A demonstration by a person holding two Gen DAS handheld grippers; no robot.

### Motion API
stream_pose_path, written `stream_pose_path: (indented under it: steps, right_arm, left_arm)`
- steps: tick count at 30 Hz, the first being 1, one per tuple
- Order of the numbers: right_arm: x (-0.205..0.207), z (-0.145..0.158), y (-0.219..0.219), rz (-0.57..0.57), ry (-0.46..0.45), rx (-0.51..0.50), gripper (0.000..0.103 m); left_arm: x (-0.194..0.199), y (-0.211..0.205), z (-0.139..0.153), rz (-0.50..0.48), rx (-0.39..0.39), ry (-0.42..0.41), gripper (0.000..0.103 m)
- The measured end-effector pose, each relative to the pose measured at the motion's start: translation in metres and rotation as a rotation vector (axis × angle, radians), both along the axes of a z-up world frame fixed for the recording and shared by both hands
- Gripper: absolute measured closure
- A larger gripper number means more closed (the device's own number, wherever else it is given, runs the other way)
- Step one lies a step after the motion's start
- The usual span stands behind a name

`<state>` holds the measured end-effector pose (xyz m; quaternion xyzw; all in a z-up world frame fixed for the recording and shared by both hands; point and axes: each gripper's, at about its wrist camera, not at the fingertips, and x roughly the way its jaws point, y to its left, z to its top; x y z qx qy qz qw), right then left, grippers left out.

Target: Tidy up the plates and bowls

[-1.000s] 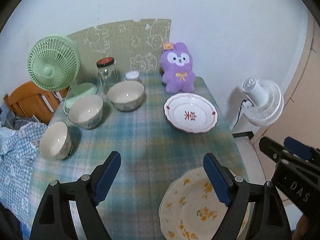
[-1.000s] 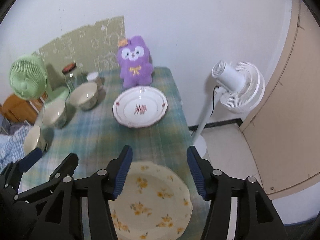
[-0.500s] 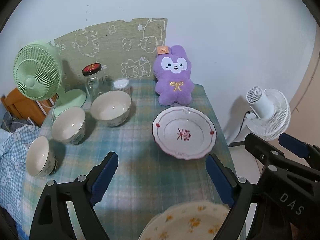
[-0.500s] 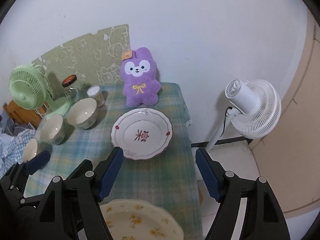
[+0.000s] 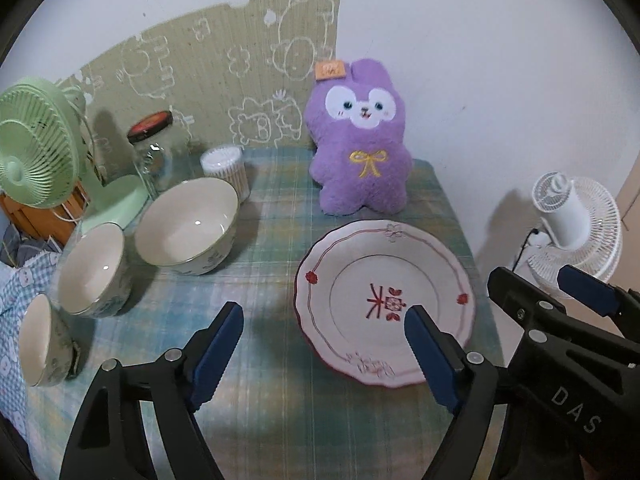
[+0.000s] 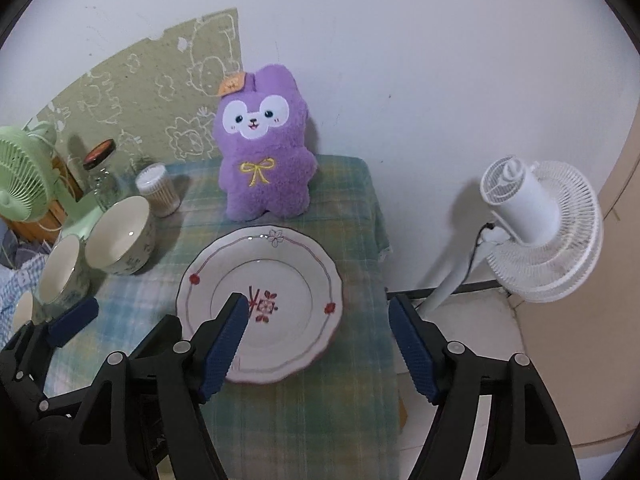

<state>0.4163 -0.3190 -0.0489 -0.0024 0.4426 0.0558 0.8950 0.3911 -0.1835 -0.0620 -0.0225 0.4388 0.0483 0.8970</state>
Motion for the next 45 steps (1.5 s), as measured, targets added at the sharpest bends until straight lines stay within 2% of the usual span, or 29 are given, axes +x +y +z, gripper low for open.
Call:
stream_pose_path:
  steps: [3, 21, 25, 27, 30, 35, 45]
  right_arm:
    - [0.013, -0.012, 0.001, -0.001, 0.012, 0.008, 0.030]
    - [0.069, -0.077, -0.001, -0.020, 0.115, 0.013, 0.037]
    - [0.075, -0.088, 0.000, -0.024, 0.141, 0.003, 0.040]
    - [0.077, -0.093, 0.001, -0.020, 0.158, 0.007, 0.046]
    - [0.079, -0.098, 0.000, -0.012, 0.175, 0.027, 0.047]
    - [0.080, -0.099, 0.004, -0.024, 0.170, 0.002, 0.048]
    - [0.077, -0.099, 0.003, -0.057, 0.165, -0.023, 0.057]
  left_arm:
    - [0.013, 0.002, -0.012, -0.006, -0.021, 0.013, 0.026]
    - [0.068, 0.003, -0.073, -0.005, 0.003, 0.142, 0.027]
    - [0.074, 0.003, -0.085, -0.009, 0.010, 0.171, 0.036]
    - [0.076, 0.003, -0.089, -0.011, 0.010, 0.187, 0.040]
    - [0.076, 0.002, -0.089, -0.018, 0.024, 0.170, 0.040]
    - [0.077, 0.002, -0.090, -0.015, 0.026, 0.163, 0.039]
    - [0.076, -0.004, -0.084, -0.020, 0.065, 0.153, 0.040]
